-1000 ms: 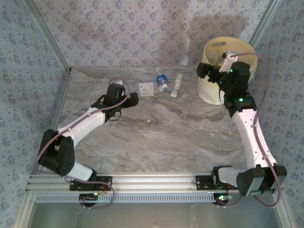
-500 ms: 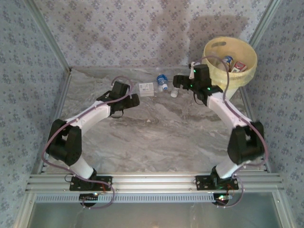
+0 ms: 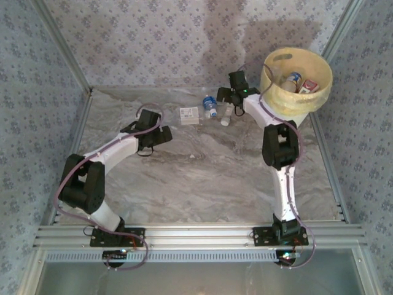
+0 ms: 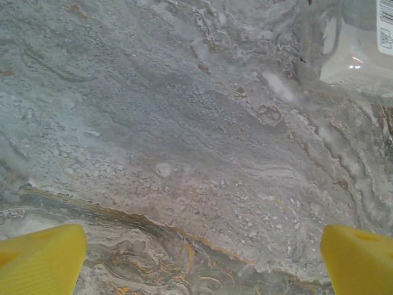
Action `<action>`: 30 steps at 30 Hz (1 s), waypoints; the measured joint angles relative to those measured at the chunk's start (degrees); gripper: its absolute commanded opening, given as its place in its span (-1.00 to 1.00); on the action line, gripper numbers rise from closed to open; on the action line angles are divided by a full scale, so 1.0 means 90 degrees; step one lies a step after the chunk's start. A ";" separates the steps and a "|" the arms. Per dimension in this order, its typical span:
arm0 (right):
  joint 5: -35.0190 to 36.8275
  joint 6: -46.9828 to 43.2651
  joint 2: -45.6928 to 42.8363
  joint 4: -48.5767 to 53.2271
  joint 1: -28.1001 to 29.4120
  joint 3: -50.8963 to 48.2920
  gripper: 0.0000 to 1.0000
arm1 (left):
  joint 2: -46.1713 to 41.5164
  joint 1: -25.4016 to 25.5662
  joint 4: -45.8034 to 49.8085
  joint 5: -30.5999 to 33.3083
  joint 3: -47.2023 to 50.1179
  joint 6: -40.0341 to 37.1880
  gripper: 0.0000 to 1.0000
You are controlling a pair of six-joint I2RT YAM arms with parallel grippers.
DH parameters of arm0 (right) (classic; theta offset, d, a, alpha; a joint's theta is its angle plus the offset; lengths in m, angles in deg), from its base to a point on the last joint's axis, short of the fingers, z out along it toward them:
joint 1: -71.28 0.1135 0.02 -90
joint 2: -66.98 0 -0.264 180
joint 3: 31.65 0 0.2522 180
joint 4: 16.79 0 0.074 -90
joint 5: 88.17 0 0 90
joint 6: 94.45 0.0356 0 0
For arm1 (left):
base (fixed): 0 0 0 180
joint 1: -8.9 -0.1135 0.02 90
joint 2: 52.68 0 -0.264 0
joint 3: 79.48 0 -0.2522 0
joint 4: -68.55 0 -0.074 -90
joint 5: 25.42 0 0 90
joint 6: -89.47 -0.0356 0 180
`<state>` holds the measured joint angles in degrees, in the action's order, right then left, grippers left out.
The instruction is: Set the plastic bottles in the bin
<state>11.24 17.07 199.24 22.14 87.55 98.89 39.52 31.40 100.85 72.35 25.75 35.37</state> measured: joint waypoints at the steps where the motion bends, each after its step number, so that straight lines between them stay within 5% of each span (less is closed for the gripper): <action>1: 0.0104 0.0034 0.0223 0.0092 0.0000 0.0294 0.93 | 0.0000 -0.0036 -0.0034 -0.0012 0.0027 0.0019 0.96; 10: 0.0697 0.0425 0.1032 0.0486 0.0000 0.0976 0.79 | 0.0000 -0.0335 -0.0080 -0.0100 0.0296 0.0087 0.96; 19: 0.0578 0.0602 0.1156 0.0539 0.0000 0.1105 0.43 | 0.0000 -0.0418 -0.0087 -0.0177 0.0369 0.0141 0.96; 26: 0.0495 0.0777 0.1178 0.0709 -0.0019 0.1127 0.62 | 0.0000 -0.0418 -0.0090 -0.0260 0.0369 0.0143 0.96; 30: 0.0471 0.0894 0.1239 0.0879 -0.0017 0.1156 0.53 | 0.0000 -0.0418 -0.0107 -0.0265 0.0372 0.0146 0.96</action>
<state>15.48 25.12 210.39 30.05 87.40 109.29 39.52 27.64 99.89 69.96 29.09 36.68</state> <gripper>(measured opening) 0.795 0.979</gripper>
